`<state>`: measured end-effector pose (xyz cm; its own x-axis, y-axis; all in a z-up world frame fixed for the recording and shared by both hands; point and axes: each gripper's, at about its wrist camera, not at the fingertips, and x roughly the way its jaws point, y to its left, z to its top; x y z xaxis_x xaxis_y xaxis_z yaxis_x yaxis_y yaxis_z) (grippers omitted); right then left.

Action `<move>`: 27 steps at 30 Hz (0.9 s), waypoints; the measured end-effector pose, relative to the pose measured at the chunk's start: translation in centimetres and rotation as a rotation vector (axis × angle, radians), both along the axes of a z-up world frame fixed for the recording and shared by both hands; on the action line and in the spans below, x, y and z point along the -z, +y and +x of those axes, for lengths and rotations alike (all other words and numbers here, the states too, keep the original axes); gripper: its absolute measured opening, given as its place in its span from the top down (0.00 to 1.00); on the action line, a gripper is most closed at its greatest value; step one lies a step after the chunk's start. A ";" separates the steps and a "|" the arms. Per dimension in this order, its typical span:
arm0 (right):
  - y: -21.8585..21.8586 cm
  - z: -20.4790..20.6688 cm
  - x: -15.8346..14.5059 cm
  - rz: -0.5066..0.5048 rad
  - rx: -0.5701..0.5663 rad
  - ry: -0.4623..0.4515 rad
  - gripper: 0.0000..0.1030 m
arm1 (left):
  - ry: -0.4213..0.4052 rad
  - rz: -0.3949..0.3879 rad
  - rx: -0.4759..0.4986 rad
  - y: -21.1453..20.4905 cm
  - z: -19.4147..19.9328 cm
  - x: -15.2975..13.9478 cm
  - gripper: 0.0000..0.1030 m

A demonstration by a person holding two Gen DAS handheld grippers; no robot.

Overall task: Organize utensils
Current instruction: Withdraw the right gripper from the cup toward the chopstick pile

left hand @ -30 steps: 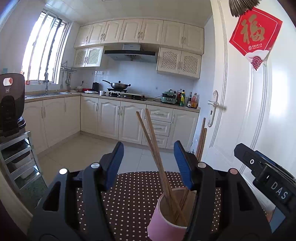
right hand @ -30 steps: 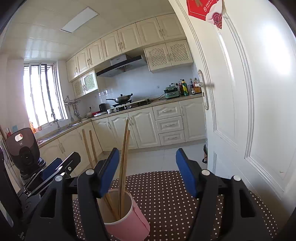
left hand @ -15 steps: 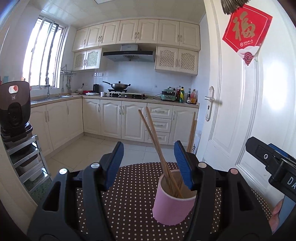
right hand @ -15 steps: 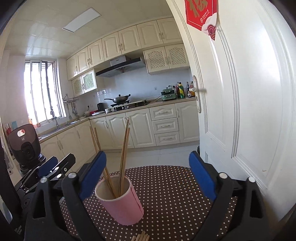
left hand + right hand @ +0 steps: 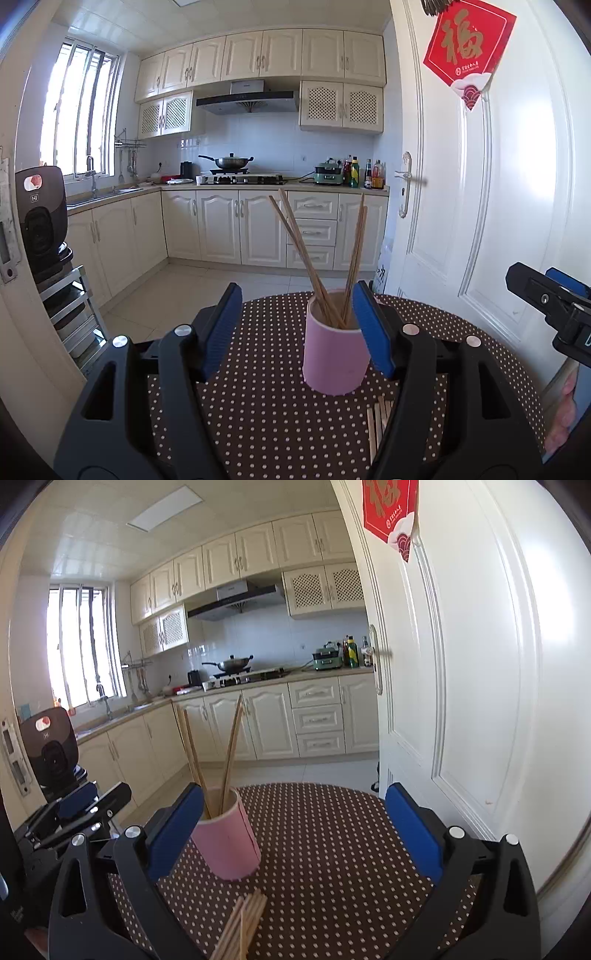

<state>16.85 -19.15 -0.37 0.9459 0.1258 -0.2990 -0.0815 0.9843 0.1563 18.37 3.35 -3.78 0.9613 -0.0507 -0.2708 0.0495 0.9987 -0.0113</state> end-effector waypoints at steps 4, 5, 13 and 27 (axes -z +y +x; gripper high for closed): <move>-0.7 -0.5 0.9 0.012 -0.032 0.070 0.08 | 0.015 0.017 0.004 -0.1 -0.9 0.3 0.38; -0.8 -0.5 1.2 0.008 -0.029 0.092 0.08 | 0.023 0.017 0.007 -0.1 -1.1 0.4 0.38; -0.4 -0.4 3.8 -0.054 0.013 0.250 0.08 | 0.103 0.032 0.030 -0.1 -2.2 2.7 0.35; 0.8 -0.8 8.1 -0.089 -0.045 0.416 0.08 | 0.249 0.017 0.031 1.3 -3.5 7.4 0.35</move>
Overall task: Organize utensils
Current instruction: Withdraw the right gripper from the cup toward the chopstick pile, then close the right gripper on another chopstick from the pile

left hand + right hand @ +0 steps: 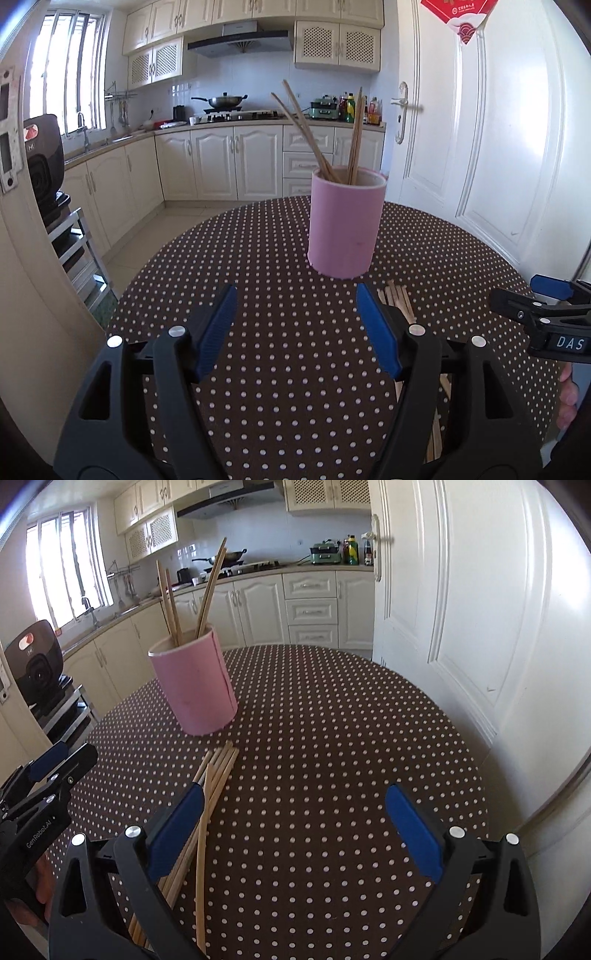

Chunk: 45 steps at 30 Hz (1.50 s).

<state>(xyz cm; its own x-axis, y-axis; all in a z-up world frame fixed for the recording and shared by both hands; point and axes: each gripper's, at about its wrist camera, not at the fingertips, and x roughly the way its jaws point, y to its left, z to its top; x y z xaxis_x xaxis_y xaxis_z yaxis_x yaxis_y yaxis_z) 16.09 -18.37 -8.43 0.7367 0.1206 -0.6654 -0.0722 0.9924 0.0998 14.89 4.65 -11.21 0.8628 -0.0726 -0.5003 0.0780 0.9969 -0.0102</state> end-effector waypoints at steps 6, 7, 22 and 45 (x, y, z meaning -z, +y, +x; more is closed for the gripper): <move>0.8 -0.3 1.4 -0.010 -0.030 0.047 0.08 | 0.038 0.018 0.031 -0.3 -0.7 0.8 0.35; 1.0 -0.3 1.6 -0.012 -0.038 0.050 0.08 | 0.045 0.019 0.038 -0.4 -0.9 0.9 0.35; 4.0 -0.9 2.9 0.019 -0.188 0.076 0.57 | 0.108 -0.006 0.076 0.1 -1.2 1.9 0.35; 6.2 1.0 3.4 0.004 -0.265 0.124 0.87 | 0.186 -0.002 0.110 -0.4 -0.6 3.3 0.35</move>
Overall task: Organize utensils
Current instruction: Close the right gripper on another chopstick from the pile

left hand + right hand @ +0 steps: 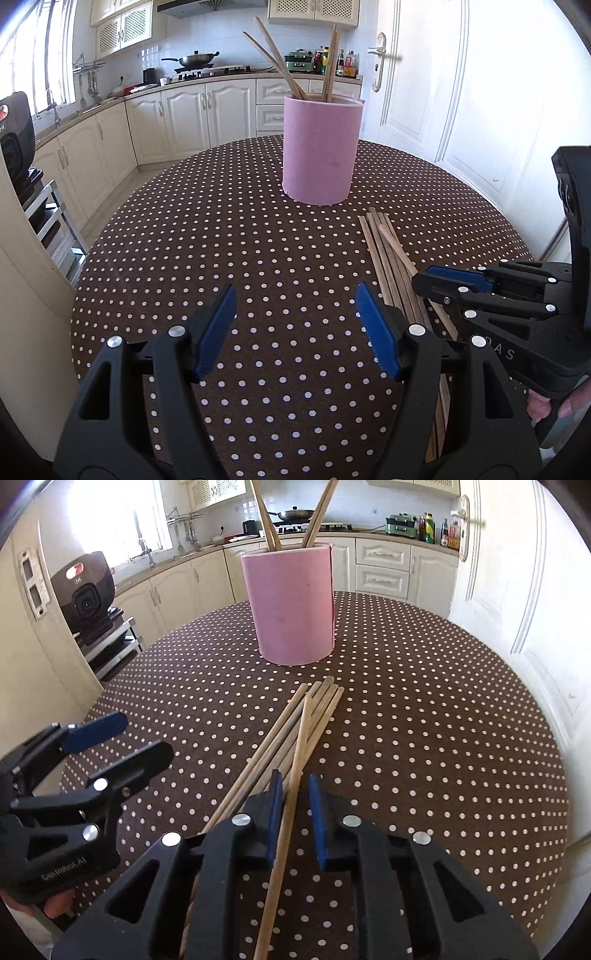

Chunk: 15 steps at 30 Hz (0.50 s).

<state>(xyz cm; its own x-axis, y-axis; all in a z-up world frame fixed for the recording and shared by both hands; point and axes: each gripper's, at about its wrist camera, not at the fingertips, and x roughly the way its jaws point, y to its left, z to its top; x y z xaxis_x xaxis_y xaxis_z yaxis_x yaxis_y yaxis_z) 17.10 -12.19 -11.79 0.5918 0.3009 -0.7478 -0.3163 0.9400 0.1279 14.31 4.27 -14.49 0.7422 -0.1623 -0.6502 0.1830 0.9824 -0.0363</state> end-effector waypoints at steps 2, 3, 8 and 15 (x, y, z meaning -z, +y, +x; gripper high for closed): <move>-0.5 0.4 0.1 0.033 0.014 0.017 0.91 | 0.008 0.001 0.003 -0.1 0.2 0.1 0.35; -0.6 0.5 0.1 0.033 0.028 0.018 0.94 | 0.014 0.004 0.004 -0.2 0.3 0.2 0.35; -1.6 0.8 0.2 0.024 0.066 0.025 0.94 | 0.045 0.000 0.015 -0.7 1.0 0.6 0.35; -0.9 0.5 0.2 -0.083 0.076 0.002 0.95 | 0.097 0.007 0.047 -2.0 2.2 0.8 0.35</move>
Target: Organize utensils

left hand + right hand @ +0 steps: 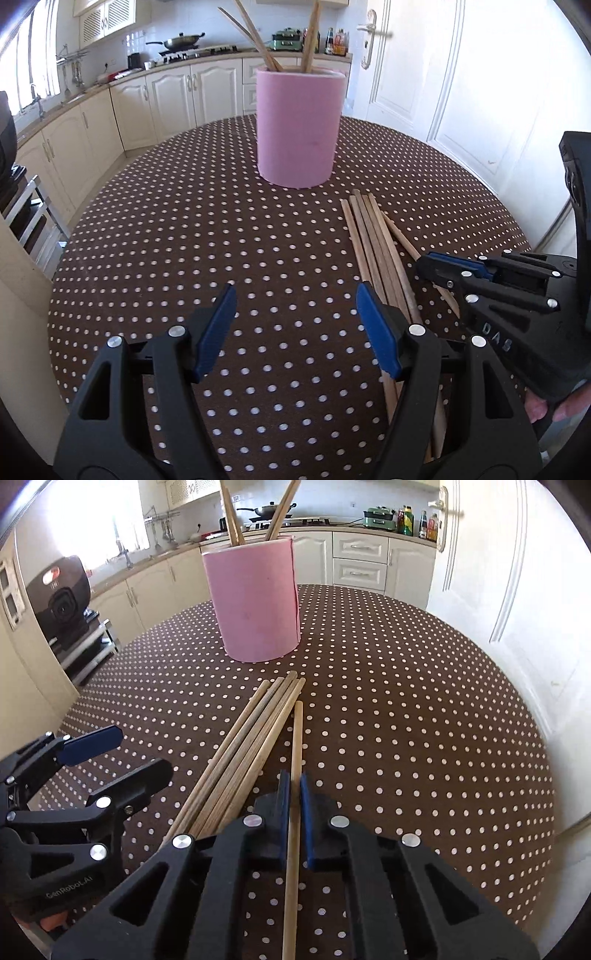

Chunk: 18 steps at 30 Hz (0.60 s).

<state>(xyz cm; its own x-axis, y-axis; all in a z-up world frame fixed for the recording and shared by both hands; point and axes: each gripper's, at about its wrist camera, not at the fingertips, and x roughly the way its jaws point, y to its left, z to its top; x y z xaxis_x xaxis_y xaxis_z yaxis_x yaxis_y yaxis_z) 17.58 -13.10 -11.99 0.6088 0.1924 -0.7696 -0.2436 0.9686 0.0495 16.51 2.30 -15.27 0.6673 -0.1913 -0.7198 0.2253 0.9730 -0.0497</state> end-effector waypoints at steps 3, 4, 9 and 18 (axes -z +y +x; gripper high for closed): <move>0.2 0.2 0.1 -0.019 0.004 -0.002 0.95 | 0.021 0.011 0.008 -0.6 0.6 0.0 0.35; 0.1 0.4 0.1 -0.020 0.007 -0.001 0.95 | 0.024 0.022 0.009 -0.8 0.7 0.0 0.35; -0.3 0.9 0.0 -0.027 0.022 0.000 0.96 | 0.021 0.090 0.017 -2.2 1.5 0.2 0.35; -1.1 1.0 -0.1 0.019 0.006 0.011 0.96 | 0.050 0.080 0.015 -2.8 3.4 0.0 0.35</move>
